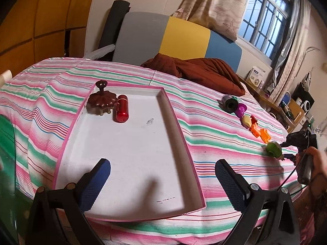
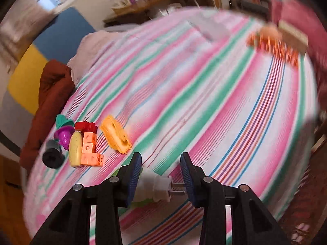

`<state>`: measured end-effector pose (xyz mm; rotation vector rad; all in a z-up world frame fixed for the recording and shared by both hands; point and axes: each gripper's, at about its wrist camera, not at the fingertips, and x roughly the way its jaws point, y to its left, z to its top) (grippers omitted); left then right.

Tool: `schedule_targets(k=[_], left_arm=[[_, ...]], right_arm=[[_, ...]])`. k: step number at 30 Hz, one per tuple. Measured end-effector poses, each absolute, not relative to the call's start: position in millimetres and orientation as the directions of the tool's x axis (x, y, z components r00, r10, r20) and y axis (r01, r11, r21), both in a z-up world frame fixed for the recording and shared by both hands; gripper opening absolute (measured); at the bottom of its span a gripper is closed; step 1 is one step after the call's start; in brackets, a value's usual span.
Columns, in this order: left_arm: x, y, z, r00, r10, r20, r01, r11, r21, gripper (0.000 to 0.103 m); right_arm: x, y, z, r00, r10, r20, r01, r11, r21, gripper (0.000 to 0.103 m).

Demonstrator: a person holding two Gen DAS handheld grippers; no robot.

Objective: Organize rigid objects
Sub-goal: 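Move the right tool back over the remaining toys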

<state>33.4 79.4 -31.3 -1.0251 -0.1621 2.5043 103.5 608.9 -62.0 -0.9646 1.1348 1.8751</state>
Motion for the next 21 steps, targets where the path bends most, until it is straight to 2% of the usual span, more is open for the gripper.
schedule_targets(k=[3,6,8,14,18,20,21], left_arm=[[33.1,78.4,-31.9,-0.638,0.423,-0.644,-0.334,-0.905,-0.263,0.103],[32.5,78.7,-33.7,-0.635,0.42,-0.648,-0.33,-0.906,-0.264,0.103],[33.5,80.1,-34.1,-0.636,0.419,-0.648,-0.331,-0.907,-0.261,0.103],[37.6,87.9,-32.0,-0.639,0.413,-0.649,-0.353,-0.907,-0.23,0.103],[38.5,92.3,-28.6,-0.642,0.41,-0.648,-0.362,-0.907,-0.215,0.103],[39.1,93.9,-26.9,-0.643,0.411,-0.647,-0.367,-0.906,-0.21,0.103],[39.7,94.2,-26.0,-0.644,0.411,-0.645,-0.371,-0.906,-0.206,0.103]], right_arm=[[98.8,607.5,-73.9,-0.508,0.125,-0.852,-0.828,-0.342,0.444,0.04],[84.5,596.5,-71.2,-0.513,0.112,-0.851,-0.796,-0.433,0.423,0.037],[69.1,586.8,-72.8,-0.542,0.052,-0.838,-0.743,-0.496,0.45,0.036],[20.0,533.2,-71.6,-0.589,-0.134,-0.797,-0.555,-0.65,0.519,0.037],[-14.1,491.3,-66.2,-0.577,-0.289,-0.764,-0.36,-0.75,0.555,0.037],[-15.5,481.8,-59.6,-0.594,-0.298,-0.747,-0.323,-0.763,0.561,0.037],[-11.4,482.7,-49.8,-0.631,-0.236,-0.739,-0.339,-0.773,0.536,0.038]])
